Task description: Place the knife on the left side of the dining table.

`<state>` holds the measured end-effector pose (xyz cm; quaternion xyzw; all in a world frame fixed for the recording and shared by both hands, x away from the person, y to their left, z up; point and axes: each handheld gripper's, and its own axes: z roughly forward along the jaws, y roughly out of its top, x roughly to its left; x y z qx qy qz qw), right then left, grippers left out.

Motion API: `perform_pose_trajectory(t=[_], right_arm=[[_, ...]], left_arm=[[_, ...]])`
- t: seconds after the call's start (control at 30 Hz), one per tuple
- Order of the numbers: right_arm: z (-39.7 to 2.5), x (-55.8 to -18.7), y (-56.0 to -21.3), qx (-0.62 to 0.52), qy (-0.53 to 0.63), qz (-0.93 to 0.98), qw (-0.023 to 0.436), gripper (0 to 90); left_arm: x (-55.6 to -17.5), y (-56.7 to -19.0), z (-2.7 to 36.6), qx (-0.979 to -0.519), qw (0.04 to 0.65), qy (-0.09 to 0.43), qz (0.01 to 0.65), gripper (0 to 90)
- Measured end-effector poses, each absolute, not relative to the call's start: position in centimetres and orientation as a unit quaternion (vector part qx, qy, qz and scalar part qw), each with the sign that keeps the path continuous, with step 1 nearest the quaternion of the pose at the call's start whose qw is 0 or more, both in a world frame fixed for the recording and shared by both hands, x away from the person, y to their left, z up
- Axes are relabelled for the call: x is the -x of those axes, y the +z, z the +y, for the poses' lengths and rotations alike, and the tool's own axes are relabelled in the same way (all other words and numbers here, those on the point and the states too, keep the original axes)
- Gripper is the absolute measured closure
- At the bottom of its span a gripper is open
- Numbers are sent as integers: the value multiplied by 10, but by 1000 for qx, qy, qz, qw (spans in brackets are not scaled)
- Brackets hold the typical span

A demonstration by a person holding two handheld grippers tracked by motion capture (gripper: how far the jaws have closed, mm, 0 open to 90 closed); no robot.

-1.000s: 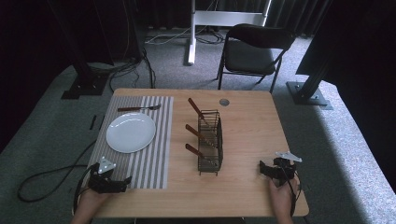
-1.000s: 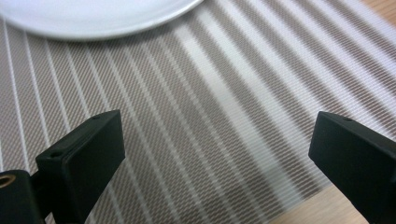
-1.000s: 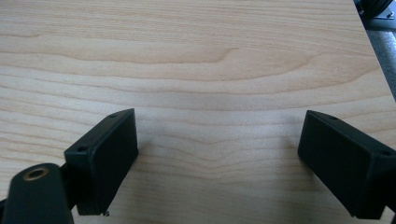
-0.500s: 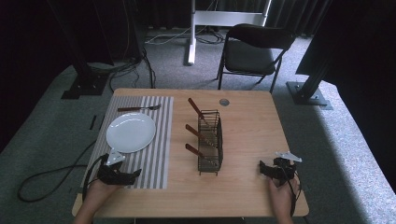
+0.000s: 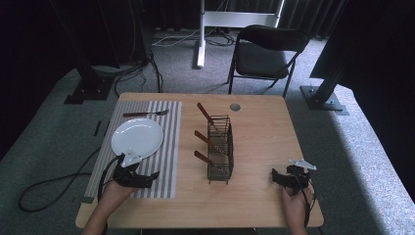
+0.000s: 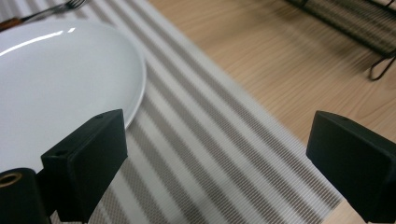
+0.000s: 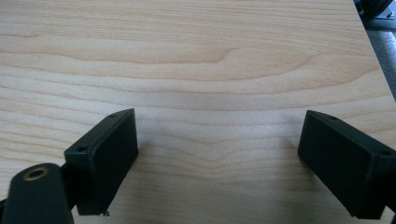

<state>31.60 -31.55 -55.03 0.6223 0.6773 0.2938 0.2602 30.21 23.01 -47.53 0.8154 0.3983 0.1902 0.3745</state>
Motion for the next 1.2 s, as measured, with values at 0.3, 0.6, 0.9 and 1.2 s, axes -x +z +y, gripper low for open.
perform_pose_trajectory(t=[0.3,0.6,0.9,1.2], right_arm=[[-316,-316,-550,-622,294,677,261,112],[-316,-316,-550,-622,294,677,261,113],[-316,-316,-550,-622,294,677,261,114],[-316,-316,-550,-622,294,677,261,114]], left_arm=[[-314,-456,212,-819,394,182,375,54],[-325,-446,194,-823,408,177,353,66],[-335,-432,178,-823,422,178,337,66],[-346,-418,161,-821,436,174,325,66]])
